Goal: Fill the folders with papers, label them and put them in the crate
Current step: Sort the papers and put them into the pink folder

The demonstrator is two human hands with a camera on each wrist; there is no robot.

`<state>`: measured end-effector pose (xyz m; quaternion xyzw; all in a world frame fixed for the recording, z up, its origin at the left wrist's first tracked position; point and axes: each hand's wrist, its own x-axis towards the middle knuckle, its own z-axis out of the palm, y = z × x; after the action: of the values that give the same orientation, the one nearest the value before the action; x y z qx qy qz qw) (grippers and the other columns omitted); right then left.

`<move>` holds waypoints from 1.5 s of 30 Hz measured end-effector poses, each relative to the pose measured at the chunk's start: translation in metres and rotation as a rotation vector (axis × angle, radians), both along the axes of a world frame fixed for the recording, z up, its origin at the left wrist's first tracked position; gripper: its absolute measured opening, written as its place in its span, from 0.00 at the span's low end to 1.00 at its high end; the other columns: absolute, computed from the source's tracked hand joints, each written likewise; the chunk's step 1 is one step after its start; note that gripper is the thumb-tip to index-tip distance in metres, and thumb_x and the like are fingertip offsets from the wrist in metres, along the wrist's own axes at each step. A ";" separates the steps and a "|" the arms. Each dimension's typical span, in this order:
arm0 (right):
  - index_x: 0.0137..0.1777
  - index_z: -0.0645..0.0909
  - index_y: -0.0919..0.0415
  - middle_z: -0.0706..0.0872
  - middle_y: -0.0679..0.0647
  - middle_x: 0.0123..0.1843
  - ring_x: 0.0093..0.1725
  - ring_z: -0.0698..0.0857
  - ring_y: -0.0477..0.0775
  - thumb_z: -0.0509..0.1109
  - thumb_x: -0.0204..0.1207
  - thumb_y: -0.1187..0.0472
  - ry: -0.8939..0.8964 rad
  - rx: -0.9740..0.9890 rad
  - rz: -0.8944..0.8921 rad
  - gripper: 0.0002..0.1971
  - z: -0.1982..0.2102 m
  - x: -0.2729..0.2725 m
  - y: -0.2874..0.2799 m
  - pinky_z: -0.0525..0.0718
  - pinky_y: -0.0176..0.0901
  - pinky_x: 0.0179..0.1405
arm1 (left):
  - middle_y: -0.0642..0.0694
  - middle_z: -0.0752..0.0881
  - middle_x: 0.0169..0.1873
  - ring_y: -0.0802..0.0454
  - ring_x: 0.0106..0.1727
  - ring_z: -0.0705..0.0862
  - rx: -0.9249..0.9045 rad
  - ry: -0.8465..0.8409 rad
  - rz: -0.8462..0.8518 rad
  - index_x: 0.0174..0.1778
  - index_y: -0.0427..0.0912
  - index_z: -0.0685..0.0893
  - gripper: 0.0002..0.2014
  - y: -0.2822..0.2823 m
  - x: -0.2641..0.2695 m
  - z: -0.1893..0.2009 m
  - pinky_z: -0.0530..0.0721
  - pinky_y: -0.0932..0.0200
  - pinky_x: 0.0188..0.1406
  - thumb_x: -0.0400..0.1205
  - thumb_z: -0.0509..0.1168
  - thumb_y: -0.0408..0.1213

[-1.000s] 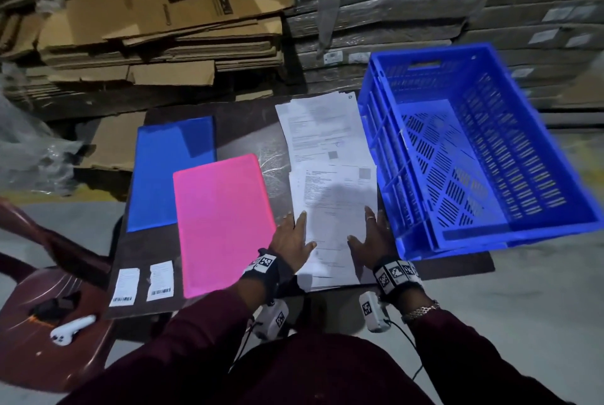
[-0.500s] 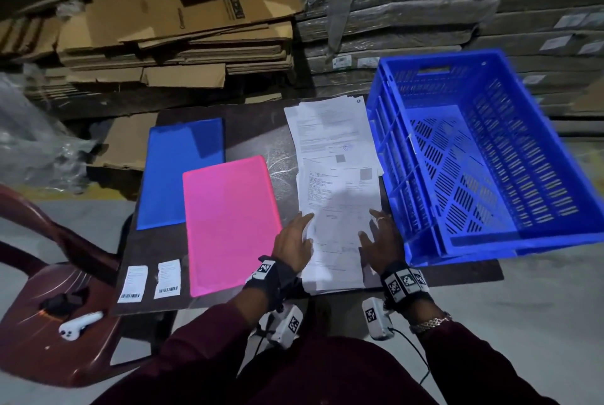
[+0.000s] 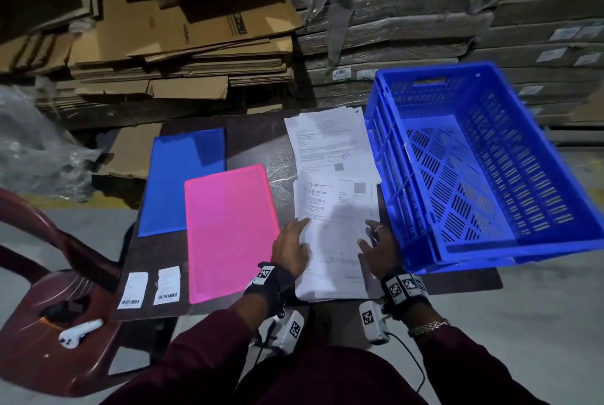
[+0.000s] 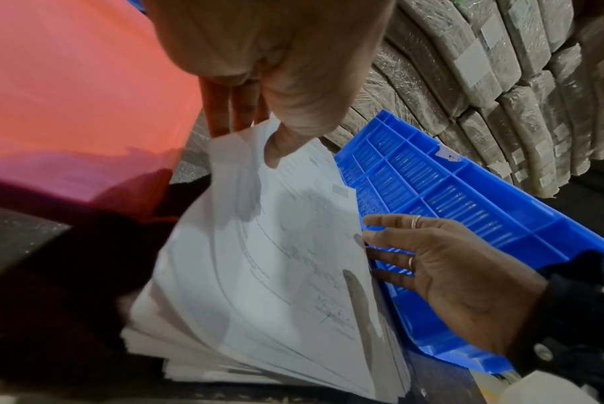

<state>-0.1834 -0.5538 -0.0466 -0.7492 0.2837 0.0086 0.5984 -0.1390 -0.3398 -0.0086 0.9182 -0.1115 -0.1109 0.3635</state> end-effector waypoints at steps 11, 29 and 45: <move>0.68 0.79 0.63 0.82 0.61 0.64 0.63 0.83 0.55 0.71 0.74 0.79 -0.023 -0.067 -0.038 0.24 0.005 0.009 -0.010 0.83 0.26 0.45 | 0.41 0.75 0.72 0.43 0.71 0.76 -0.071 0.052 0.137 0.77 0.43 0.71 0.35 -0.007 0.009 0.009 0.71 0.65 0.65 0.73 0.63 0.17; 0.82 0.66 0.55 0.71 0.56 0.81 0.80 0.70 0.50 0.69 0.76 0.75 0.126 0.001 -0.003 0.35 0.002 -0.001 -0.001 0.79 0.61 0.72 | 0.46 0.71 0.79 0.43 0.77 0.74 -0.035 0.121 0.066 0.84 0.51 0.62 0.39 -0.007 0.004 -0.010 0.76 0.51 0.74 0.78 0.64 0.23; 0.85 0.61 0.45 0.61 0.46 0.86 0.84 0.62 0.50 0.80 0.72 0.62 -0.131 -0.109 0.129 0.45 0.031 -0.001 -0.001 0.72 0.54 0.79 | 0.58 0.76 0.74 0.62 0.77 0.72 -0.287 0.237 -0.190 0.74 0.64 0.77 0.34 0.020 0.036 0.028 0.68 0.58 0.78 0.75 0.76 0.31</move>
<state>-0.1839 -0.5547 -0.0160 -0.7964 0.1951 -0.0172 0.5722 -0.1030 -0.3195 0.0190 0.8230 -0.1686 -0.2346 0.4890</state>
